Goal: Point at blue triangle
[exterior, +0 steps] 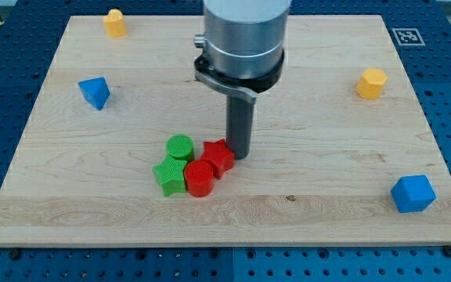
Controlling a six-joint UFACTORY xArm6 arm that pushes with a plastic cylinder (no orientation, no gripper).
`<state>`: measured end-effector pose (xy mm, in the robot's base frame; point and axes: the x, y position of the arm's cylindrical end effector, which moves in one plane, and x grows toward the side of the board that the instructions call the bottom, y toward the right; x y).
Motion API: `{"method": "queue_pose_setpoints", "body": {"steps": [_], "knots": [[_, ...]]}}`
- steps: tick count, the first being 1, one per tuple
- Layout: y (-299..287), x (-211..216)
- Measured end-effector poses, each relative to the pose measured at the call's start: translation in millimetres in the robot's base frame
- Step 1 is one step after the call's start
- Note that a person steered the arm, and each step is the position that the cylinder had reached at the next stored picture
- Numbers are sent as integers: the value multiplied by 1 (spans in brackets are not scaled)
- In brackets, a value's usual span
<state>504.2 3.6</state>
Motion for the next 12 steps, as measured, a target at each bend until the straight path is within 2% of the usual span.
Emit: {"method": "queue_pose_setpoints", "body": {"steps": [2,4,6,9,11,12], "knots": [[-22,-1],[-22,-54],[-23,-61],[-122,-56],[-220,-57],[-236,-78]]}}
